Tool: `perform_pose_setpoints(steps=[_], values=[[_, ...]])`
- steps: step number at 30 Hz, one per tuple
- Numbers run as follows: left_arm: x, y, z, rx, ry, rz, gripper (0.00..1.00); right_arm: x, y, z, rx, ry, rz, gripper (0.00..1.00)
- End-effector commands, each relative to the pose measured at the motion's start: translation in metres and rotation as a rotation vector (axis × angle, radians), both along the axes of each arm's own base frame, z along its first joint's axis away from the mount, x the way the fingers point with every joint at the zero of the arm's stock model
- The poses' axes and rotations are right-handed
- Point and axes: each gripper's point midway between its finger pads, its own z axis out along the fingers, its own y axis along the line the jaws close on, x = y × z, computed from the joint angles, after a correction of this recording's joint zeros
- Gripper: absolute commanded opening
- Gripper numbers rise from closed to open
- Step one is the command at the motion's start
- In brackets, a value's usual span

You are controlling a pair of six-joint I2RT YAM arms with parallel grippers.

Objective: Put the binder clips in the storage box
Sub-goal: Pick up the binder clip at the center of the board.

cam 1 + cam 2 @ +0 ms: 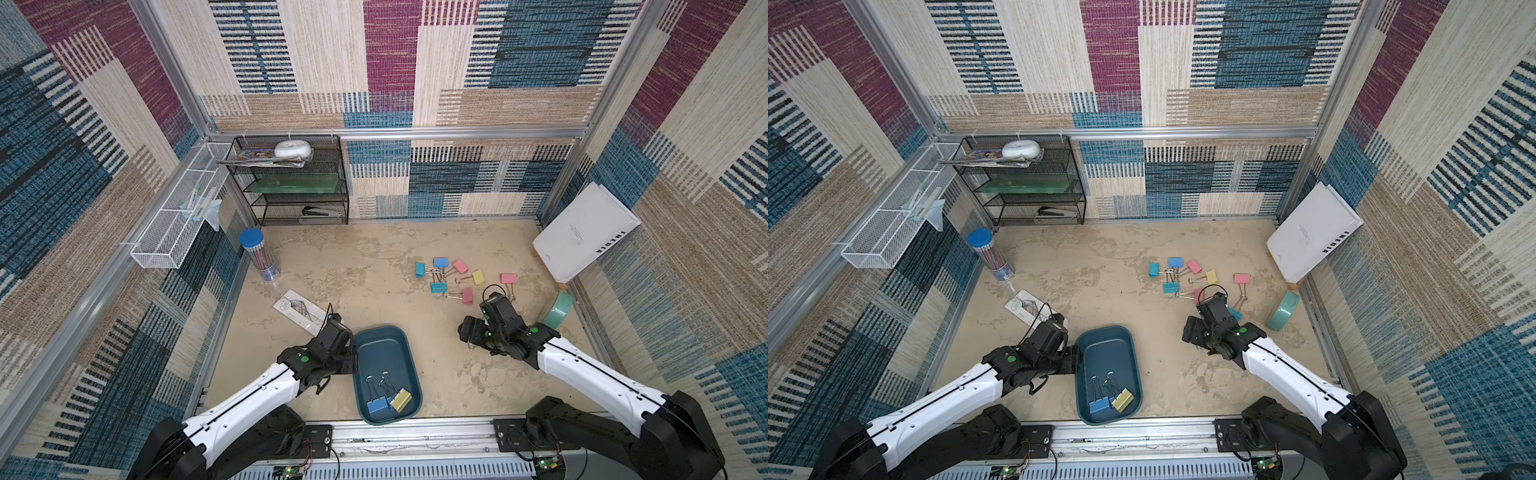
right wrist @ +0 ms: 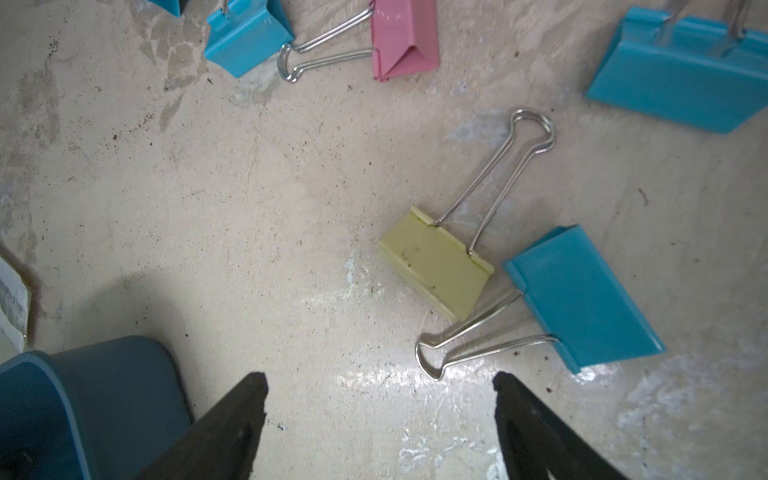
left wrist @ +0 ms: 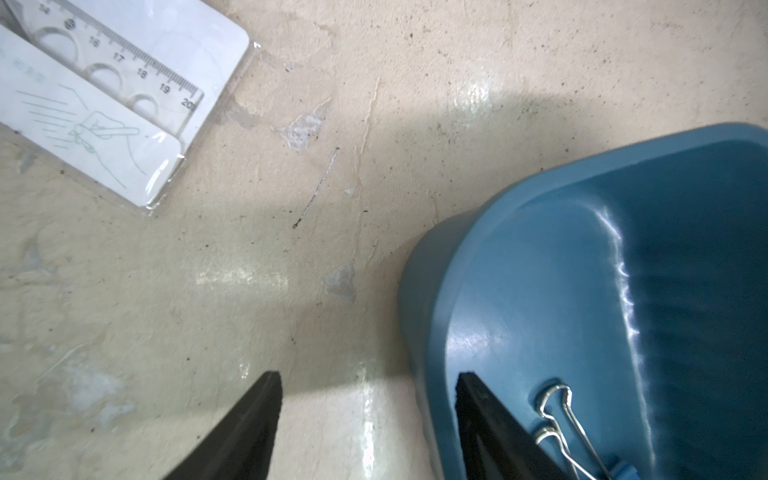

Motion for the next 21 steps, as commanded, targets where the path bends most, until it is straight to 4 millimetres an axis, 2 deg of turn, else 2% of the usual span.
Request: perform_pose_setpoints(steps=[1, 8, 17, 21], values=[[0.003, 0.0, 0.002, 0.002, -0.015, 0.002, 0.7, 0.003, 0.004, -0.002, 0.019, -0.009, 0.014, 0.89], [0.003, 0.0, 0.002, 0.001, -0.016, 0.002, 0.7, 0.007, 0.003, -0.012, 0.031, -0.002, 0.01, 0.89], [0.003, 0.0, 0.003, 0.001, -0.018, 0.001, 0.7, 0.022, 0.006, -0.019, 0.012, 0.009, 0.015, 0.89], [0.003, 0.0, 0.003, 0.0, -0.02, 0.001, 0.7, 0.029, -0.001, -0.026, -0.027, 0.023, 0.007, 0.88]])
